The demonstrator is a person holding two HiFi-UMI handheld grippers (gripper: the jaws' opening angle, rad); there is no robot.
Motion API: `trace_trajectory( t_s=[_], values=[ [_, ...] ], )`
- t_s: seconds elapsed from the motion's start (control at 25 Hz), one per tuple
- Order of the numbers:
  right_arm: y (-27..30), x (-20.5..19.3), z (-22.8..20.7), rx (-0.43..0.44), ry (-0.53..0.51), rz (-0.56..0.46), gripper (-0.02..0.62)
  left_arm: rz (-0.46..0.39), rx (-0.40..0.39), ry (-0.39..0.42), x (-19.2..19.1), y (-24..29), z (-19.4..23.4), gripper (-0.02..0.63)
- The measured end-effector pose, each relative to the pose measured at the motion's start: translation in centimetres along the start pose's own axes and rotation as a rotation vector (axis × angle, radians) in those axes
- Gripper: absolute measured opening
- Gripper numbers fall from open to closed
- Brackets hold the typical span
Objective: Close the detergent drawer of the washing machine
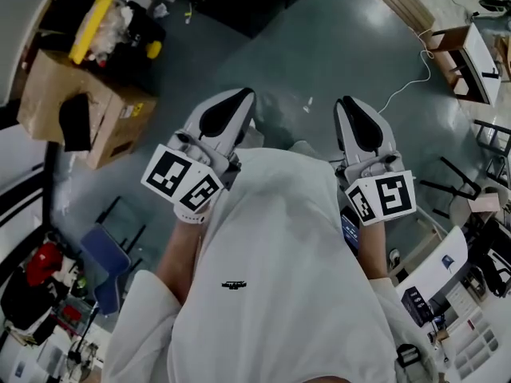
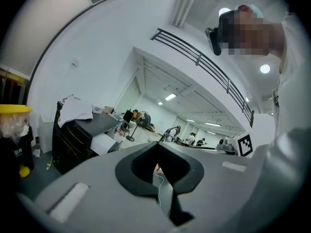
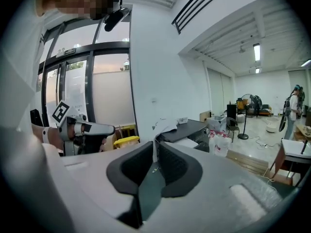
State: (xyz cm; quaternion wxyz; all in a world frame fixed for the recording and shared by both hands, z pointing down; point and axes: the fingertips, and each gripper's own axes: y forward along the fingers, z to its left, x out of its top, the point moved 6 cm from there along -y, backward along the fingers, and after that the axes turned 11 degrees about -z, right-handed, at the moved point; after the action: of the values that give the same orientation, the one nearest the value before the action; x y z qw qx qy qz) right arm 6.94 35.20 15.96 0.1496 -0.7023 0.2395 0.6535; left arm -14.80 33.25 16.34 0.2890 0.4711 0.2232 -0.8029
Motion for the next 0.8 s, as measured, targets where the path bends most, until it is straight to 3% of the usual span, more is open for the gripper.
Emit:
trace_trajectory(
  t_s=[0.16,0.36,0.8],
  values=[
    [2.0,0.0,1.6,-0.012,0.022,-0.021,0.002,0.018,-0.034,-0.008,0.8,-0.5,2.8,0.017],
    [3.8,-0.4,2.8,-0.028,0.043,-0.004,0.002,0.030,-0.058,-0.033,1.0,-0.1,4.9,0.017],
    [8.3,-1.2,-0.5,-0.040,0.097,0.013,0.003,0.065,-0.048,-0.013,2.0,3.8,7.7,0.017]
  ],
)
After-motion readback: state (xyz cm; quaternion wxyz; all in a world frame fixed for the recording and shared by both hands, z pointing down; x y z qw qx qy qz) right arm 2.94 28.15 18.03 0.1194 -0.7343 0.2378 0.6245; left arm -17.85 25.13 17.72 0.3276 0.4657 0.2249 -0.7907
